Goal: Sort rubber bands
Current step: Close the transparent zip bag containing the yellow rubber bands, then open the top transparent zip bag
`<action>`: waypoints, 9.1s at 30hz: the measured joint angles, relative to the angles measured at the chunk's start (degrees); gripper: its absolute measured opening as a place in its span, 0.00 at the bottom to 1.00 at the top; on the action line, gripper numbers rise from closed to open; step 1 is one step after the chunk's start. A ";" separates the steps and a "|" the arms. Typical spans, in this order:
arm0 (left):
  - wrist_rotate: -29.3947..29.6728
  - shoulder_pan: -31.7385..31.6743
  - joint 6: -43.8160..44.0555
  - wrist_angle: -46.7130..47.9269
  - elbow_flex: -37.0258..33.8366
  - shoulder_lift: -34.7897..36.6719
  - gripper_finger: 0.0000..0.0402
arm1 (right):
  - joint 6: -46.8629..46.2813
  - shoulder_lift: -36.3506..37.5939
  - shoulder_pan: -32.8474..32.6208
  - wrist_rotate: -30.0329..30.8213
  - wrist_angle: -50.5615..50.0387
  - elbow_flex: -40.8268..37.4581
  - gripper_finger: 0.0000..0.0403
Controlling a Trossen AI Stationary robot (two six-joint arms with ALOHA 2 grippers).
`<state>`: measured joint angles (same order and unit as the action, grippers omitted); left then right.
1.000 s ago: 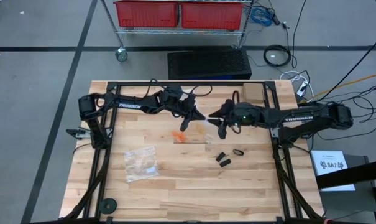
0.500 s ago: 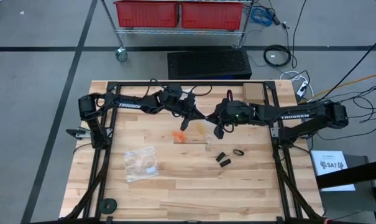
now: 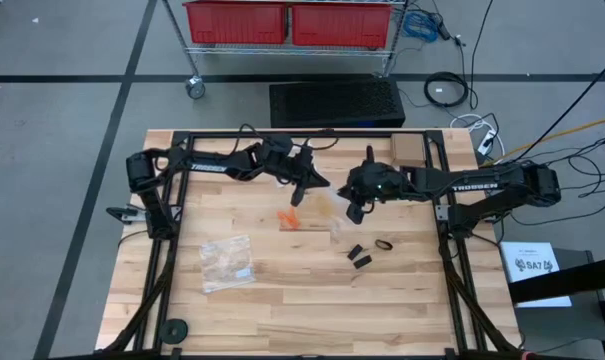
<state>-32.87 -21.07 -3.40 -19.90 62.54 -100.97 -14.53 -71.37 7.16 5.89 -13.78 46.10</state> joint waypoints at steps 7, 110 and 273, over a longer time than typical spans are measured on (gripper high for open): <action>0.15 -1.20 0.07 -0.23 0.00 0.24 0.00 | -2.21 -0.02 -0.17 -0.14 -5.75 -0.15 0.02; -3.05 5.41 -4.68 3.34 4.15 -4.26 0.03 | 2.30 0.00 -3.95 -1.72 -5.10 2.91 0.02; 30.41 3.67 -0.55 2.41 -31.15 35.65 0.05 | 25.01 -21.44 0.83 11.93 15.72 4.37 0.26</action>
<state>-2.46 -17.40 -3.95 -17.48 31.40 -65.32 10.48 -92.82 7.99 17.82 1.94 50.48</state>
